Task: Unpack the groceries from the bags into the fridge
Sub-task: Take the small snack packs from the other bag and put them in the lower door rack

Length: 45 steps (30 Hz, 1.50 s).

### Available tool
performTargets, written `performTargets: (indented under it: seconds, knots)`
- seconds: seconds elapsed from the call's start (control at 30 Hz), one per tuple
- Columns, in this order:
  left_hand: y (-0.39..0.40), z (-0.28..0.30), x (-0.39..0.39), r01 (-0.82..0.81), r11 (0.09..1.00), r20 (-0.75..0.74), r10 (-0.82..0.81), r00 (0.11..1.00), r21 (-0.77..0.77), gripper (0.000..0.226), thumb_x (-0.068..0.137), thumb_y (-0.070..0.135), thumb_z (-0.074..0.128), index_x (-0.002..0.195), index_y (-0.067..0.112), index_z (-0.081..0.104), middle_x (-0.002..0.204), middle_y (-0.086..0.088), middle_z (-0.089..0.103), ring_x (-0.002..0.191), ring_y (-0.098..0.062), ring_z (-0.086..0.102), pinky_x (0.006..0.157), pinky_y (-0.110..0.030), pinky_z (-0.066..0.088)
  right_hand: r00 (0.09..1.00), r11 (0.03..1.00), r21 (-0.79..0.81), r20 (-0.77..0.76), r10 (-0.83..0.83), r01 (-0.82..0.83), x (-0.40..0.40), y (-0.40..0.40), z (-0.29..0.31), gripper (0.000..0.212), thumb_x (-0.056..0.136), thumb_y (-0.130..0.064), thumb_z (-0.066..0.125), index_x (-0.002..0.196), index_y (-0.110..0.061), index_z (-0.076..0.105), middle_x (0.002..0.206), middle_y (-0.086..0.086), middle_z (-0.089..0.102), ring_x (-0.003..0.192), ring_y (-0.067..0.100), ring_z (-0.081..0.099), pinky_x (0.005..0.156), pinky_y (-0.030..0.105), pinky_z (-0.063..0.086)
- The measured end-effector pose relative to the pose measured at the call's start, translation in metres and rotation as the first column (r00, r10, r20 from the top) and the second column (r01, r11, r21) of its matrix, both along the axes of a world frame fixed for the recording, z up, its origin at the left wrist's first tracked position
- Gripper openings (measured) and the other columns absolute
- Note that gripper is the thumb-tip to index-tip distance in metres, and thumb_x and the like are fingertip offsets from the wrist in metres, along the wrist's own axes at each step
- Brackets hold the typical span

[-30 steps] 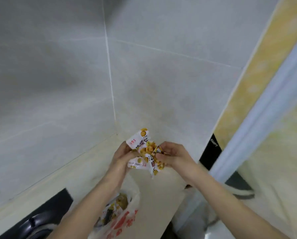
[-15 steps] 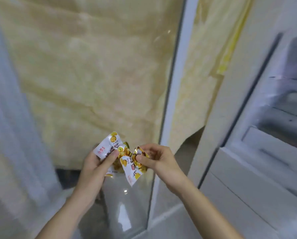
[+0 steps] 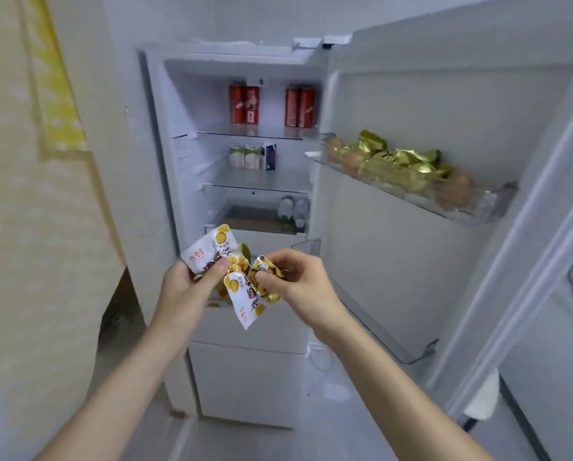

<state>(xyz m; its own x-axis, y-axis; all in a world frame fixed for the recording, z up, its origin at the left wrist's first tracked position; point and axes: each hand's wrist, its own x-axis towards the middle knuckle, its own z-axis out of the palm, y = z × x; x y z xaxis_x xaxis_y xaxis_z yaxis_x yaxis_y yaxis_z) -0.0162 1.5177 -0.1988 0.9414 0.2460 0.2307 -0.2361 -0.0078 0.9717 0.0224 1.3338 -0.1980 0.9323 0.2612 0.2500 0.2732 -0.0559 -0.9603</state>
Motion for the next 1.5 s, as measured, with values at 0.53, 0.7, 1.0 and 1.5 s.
performTargets:
  seconds: [0.53,0.7,1.0,1.5]
  knots:
    - [-0.146,-0.026,0.206,0.683,0.685,-0.139,-0.673,0.727,0.253,0.028,0.090,0.024,0.077,0.114,0.017,0.065,0.107,0.001,0.077,0.097,-0.012,0.074,0.088,-0.034,0.061,0.582,0.552,-0.263,0.043,-0.812,0.791,0.043,-0.117,-0.023,0.016,0.092,-0.014,0.070,0.098,-0.028,0.066,0.090,-0.009,0.072,0.081,0.009,0.070,0.068,0.020,0.054]
    - [-0.166,-0.053,0.230,0.784,0.405,-0.310,-0.756,0.577,0.470,0.032,0.079,0.034,0.086,0.100,0.019,0.067,0.095,-0.001,0.076,0.090,-0.018,0.073,0.079,-0.038,0.058,0.541,0.337,-0.604,0.190,-0.819,0.722,0.035,-0.116,-0.047,0.020,0.093,-0.014,0.060,0.108,-0.027,0.059,0.091,-0.006,0.065,0.081,0.018,0.064,0.067,0.032,0.053]
    - [-0.216,-0.066,0.210,0.816,-0.170,-0.620,-0.738,0.266,0.552,0.035,0.072,0.028,0.090,0.102,0.023,0.073,0.087,0.005,0.074,0.086,-0.019,0.074,0.062,-0.028,0.058,0.585,0.049,-0.954,0.140,-0.799,0.296,0.013,-0.115,-0.052,0.029,0.087,-0.002,0.059,0.112,-0.017,0.061,0.104,0.007,0.063,0.089,0.032,0.060,0.068,0.034,0.048]
    - [-0.111,-0.024,0.230,0.108,0.282,0.071,-0.558,0.827,0.953,0.050,0.092,0.047,0.063,0.137,0.026,0.056,0.124,0.001,0.065,0.119,-0.023,0.054,0.084,-0.038,0.051,0.670,0.198,-0.713,0.474,-0.571,0.673,0.078,-0.080,-0.016,0.029,0.096,-0.039,0.064,0.120,-0.023,0.064,0.111,-0.008,0.065,0.104,0.016,0.060,0.081,0.038,0.054]
